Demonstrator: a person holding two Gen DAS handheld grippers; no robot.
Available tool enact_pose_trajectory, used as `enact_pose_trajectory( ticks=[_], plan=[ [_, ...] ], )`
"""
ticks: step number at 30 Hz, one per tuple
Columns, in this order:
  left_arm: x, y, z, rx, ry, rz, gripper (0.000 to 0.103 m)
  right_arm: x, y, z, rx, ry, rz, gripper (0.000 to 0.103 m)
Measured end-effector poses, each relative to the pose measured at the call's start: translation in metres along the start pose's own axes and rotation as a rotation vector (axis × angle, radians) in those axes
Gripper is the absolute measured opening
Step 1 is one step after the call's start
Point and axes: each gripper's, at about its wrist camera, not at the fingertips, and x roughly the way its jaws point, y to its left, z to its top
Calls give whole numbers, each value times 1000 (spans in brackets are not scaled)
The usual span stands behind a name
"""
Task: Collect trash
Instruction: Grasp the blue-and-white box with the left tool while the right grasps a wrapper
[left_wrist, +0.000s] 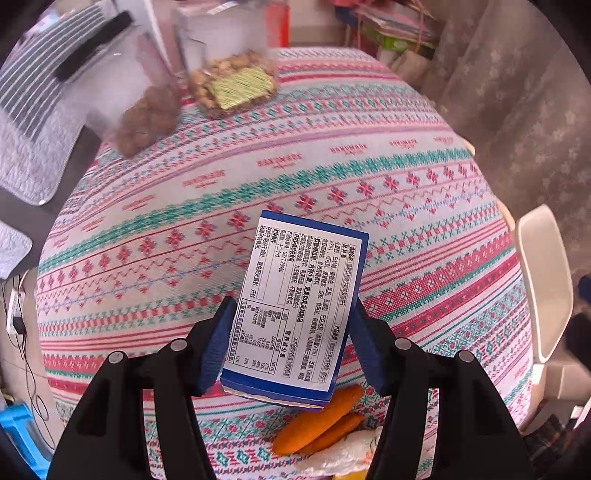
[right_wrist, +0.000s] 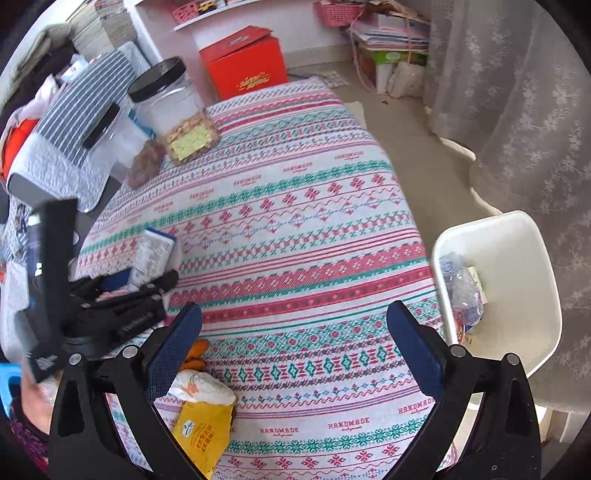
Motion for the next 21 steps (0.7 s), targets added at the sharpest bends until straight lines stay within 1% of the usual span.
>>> enact_pose_trajectory(
  ticks=[2,5,8,11,14,16,17,18,19,20,21],
  plan=[
    [-32,18,-5,-73,-61,-1,60,11,15,-5,-49,55,30,96],
    [-84,41,-21,-171,-164,-15,60,30,39,-15,-127,147,80,96],
    [-124,53,-38,-235,-251,-71,60,44,67,-29,-225,202,116,95],
    [-140,70,-56,-295,-279,-133,60,54,94,-46,-397,236,115,94],
    [-146,86,-63,-326,-285,-145,60,71,110,-63,-509,295,101,90],
    [-147,93,-65,-339,-283,-151,60,79,119,-73,-572,311,88,85],
    [-147,95,-65,-345,-284,-158,60,83,122,-76,-591,318,77,80],
    [-148,97,-65,-349,-285,-164,60,86,124,-78,-600,331,71,71],
    [-149,98,-66,-350,-288,-171,60,89,125,-80,-603,345,70,66],
    [-149,100,-65,-348,-289,-176,60,92,125,-81,-602,358,71,55],
    [-149,101,-65,-345,-290,-178,60,94,126,-80,-601,367,69,52]
  ],
)
